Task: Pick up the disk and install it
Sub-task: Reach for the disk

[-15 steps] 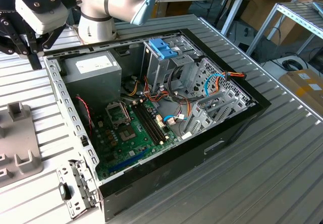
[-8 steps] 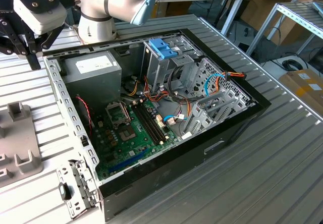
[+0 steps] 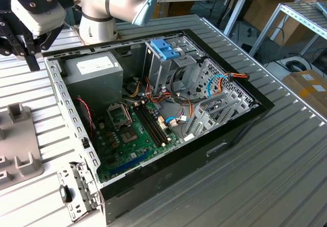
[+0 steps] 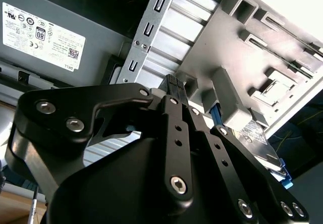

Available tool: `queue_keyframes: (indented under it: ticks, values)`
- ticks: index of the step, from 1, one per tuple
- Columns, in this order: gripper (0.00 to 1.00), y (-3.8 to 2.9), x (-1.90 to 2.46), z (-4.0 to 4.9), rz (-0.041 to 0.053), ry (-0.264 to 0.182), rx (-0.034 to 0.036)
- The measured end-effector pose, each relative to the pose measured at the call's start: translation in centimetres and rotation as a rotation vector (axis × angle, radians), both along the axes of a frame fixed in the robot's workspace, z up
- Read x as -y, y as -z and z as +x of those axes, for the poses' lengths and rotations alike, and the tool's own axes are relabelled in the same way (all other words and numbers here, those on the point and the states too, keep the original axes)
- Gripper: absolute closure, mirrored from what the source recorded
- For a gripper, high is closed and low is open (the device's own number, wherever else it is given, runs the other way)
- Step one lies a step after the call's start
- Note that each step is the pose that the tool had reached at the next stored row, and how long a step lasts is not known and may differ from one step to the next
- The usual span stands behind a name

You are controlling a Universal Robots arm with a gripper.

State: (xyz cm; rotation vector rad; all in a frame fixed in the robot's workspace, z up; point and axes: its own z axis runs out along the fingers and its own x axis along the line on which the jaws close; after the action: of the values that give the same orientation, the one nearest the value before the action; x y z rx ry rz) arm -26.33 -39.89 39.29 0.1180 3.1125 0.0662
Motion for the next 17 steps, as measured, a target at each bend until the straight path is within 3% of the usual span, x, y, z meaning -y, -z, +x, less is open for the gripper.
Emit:
queue_keyframes:
  ticks: [17]
  values:
    - [0.9, 0.0, 0.0, -0.61, 0.0, 0.0, 0.0]
